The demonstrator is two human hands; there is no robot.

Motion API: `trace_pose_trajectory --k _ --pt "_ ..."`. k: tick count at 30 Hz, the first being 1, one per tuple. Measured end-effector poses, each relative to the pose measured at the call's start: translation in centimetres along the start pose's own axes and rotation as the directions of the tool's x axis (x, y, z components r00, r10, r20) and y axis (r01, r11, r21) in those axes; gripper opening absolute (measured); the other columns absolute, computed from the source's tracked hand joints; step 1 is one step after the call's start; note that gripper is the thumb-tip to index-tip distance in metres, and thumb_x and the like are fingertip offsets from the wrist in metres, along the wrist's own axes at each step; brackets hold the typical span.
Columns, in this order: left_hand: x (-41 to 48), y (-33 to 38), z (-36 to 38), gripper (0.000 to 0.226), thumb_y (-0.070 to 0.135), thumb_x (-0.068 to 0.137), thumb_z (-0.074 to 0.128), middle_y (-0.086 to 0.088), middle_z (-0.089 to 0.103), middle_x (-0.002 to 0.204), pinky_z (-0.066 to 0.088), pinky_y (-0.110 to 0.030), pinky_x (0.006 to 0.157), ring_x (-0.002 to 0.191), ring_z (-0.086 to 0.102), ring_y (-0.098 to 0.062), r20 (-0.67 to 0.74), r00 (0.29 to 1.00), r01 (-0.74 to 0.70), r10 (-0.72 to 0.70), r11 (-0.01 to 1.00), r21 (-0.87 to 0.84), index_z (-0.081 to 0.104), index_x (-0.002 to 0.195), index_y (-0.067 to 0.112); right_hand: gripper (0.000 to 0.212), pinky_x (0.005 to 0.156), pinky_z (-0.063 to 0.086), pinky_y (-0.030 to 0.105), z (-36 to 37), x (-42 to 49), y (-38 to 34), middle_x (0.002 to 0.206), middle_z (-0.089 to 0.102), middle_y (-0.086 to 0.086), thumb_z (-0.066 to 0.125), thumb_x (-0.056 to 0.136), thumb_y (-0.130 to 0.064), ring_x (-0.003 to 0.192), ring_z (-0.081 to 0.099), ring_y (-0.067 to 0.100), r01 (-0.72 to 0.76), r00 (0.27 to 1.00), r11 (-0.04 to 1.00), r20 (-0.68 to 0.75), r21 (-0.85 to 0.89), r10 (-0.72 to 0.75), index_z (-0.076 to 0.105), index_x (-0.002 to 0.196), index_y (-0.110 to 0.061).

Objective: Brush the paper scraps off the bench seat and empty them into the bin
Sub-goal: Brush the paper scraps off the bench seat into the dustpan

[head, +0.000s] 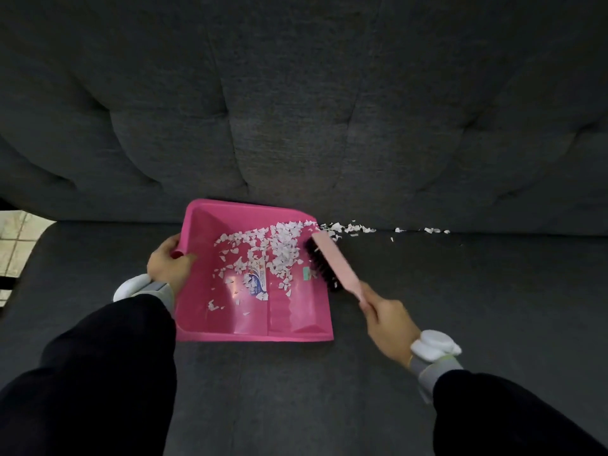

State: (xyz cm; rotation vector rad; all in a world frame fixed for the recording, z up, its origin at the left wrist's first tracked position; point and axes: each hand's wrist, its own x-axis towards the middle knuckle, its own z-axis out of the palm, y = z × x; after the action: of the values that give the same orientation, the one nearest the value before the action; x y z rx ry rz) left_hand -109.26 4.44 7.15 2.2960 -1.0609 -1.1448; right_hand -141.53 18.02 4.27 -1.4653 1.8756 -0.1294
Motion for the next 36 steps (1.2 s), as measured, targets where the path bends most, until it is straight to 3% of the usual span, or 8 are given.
trace_pose_trajectory --k 4,8,14,17,25,29,34,36 --pt "-0.2 -0.2 -0.1 0.045 0.006 0.082 0.057 -0.005 0.063 0.095 0.05 -0.037 0.084 0.083 0.061 -0.027 0.014 1.0 0.003 -0.002 1.0 -0.012 0.057 0.123 0.022 0.042 0.074 0.047 0.043 -2.4 1.4 2.4 0.098 0.067 0.03 0.043 0.096 -0.014 0.091 0.061 0.047 -0.135 0.977 0.99 -0.17 -0.048 0.125 0.046 0.137 -0.015" --pt "-0.3 -0.2 -0.1 0.044 0.005 0.081 0.057 -0.004 0.063 0.093 0.051 -0.039 0.085 0.082 0.061 -0.027 0.013 1.0 -0.005 0.005 1.0 -0.019 0.058 0.122 0.022 0.036 0.074 0.047 0.042 -2.3 2.3 2.7 0.099 0.065 0.031 0.041 0.095 -0.013 0.093 0.06 0.048 -0.303 0.94 0.951 -0.184 -0.06 0.288 0.047 0.131 -0.008" --pt "-0.5 0.1 -0.2 0.044 0.004 0.081 0.058 -0.006 0.063 0.095 0.051 -0.038 0.085 0.087 0.062 -0.031 0.015 1.0 -0.01 0.01 1.0 -0.028 0.058 0.121 0.021 0.044 0.074 0.049 0.041 2.7 0.3 -2.1 0.099 0.067 0.026 0.041 0.097 -0.016 0.09 0.064 0.043 -0.082 0.995 0.996 -0.058 0.04 0.084 0.04 0.141 -0.015" --pt "-0.8 0.3 -0.2 0.042 0.005 0.082 0.058 -0.006 0.063 0.097 0.049 -0.035 0.082 0.084 0.06 -0.027 0.025 1.0 -0.006 0.006 1.0 -0.029 0.058 0.121 0.021 0.042 0.073 0.049 0.04 2.0 -0.7 -1.2 0.1 0.068 0.026 0.044 0.096 -0.014 0.09 0.064 0.042 -0.145 0.979 0.982 -0.127 0.125 0.161 0.045 0.138 -0.014" --pt "-1.9 0.2 0.4 0.045 0.009 0.079 0.06 -0.008 0.066 0.097 0.051 -0.043 0.089 0.085 0.063 -0.029 -0.006 1.0 0.022 -0.022 1.0 0.004 0.058 0.121 0.023 0.026 0.088 0.043 0.044 -8.7 1.4 6.9 0.112 0.061 0.031 0.044 0.092 -0.006 0.107 0.055 0.047 -0.623 0.636 0.714 -0.324 0.32 0.7 0.057 0.113 0.005" --pt "-2.1 0.4 0.8 0.048 0.009 0.079 0.061 -0.011 0.065 0.102 0.05 -0.042 0.09 0.09 0.063 -0.03 -0.043 0.998 0.039 -0.039 0.999 0.004 0.057 0.124 0.022 0.027 0.054 0.046 0.032 -12.7 3.3 9.3 0.068 0.057 0.019 0.044 0.09 -0.011 0.06 0.057 0.032 -0.694 0.557 0.537 -0.115 0.48 0.823 0.058 0.109 0.004" --pt "-2.1 0.4 0.8 0.047 0.006 0.082 0.058 -0.013 0.064 0.104 0.048 -0.041 0.087 0.084 0.058 -0.027 -0.046 0.998 0.039 -0.038 0.999 0.025 0.054 0.127 0.02 0.021 0.032 0.04 0.017 -12.3 5.0 7.2 0.072 0.047 0.008 0.044 0.093 -0.012 0.059 0.048 0.021 -0.675 0.71 0.642 0.084 0.363 0.699 0.052 0.112 -0.01" --pt "-2.0 0.5 0.7 0.047 0.006 0.083 0.058 -0.016 0.064 0.107 0.047 -0.041 0.086 0.085 0.059 -0.028 -0.044 0.999 0.032 -0.03 0.999 0.033 0.054 0.128 0.018 0.026 0.05 0.05 0.024 -9.2 6.1 5.7 0.091 0.058 0.017 0.047 0.091 -0.012 0.079 0.059 0.03 -0.666 0.725 0.674 0.066 0.32 0.685 0.054 0.115 -0.004"
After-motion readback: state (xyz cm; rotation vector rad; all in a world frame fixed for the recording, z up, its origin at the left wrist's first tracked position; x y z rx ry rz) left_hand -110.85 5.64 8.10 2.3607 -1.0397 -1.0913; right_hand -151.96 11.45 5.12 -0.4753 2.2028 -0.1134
